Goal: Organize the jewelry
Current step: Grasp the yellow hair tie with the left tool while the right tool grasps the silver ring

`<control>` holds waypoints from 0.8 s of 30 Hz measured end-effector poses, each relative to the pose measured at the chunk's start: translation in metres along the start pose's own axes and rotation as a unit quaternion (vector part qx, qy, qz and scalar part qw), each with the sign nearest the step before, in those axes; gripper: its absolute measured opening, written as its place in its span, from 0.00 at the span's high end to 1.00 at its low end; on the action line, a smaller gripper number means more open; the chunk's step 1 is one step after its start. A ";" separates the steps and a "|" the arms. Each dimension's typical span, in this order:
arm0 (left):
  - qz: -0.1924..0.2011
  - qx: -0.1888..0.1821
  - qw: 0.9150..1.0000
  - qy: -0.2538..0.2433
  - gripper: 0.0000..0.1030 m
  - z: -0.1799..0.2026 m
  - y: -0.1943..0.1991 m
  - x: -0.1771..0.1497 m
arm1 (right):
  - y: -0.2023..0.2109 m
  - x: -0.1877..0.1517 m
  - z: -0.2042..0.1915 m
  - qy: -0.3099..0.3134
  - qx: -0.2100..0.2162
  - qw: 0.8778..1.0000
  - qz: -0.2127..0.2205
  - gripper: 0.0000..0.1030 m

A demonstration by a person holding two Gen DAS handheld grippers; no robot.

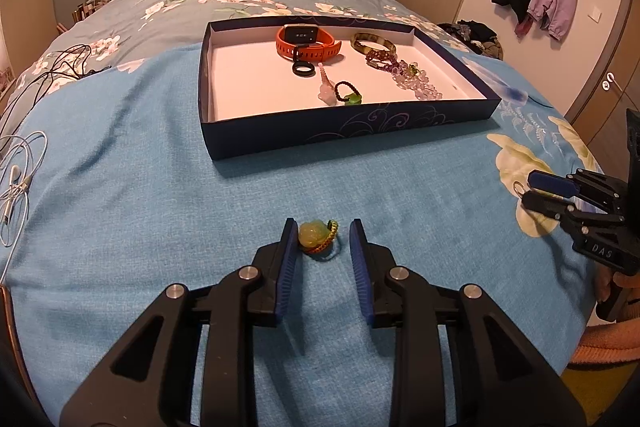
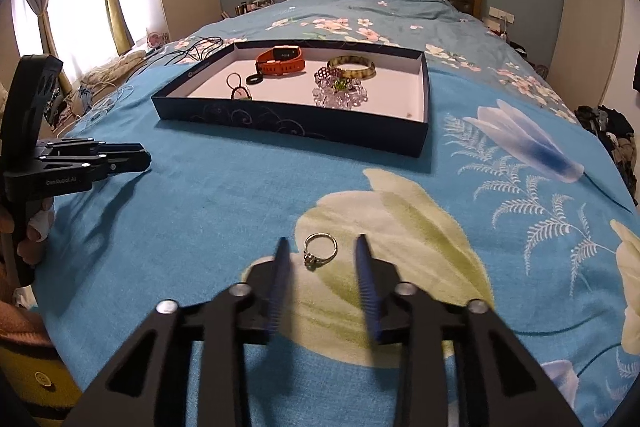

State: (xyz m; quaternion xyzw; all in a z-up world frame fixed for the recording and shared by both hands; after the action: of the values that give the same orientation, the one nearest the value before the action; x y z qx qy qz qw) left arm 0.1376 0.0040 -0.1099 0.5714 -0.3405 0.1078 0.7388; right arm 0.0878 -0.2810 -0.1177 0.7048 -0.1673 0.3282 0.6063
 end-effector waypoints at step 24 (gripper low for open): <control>-0.001 -0.002 1.000 -0.001 0.83 0.000 0.001 -0.001 | 0.003 -0.002 0.001 -0.004 0.015 1.000 0.004 0.92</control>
State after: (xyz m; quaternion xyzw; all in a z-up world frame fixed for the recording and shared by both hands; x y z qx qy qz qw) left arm 0.1368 0.0041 -0.1098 0.5704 -0.3409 0.1062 0.7397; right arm 0.0849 -0.2831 -0.1169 0.7146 -0.1678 0.3303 0.5933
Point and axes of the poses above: each gripper's, at about its wrist camera, not at the fingertips, and y roughly against the way its jaws point, z to its right, x to its top, the point moved 2 cm from there along -y, roughly the way its jaws point, and after that the axes turned 2 degrees about -y, right-handed, at the moved point
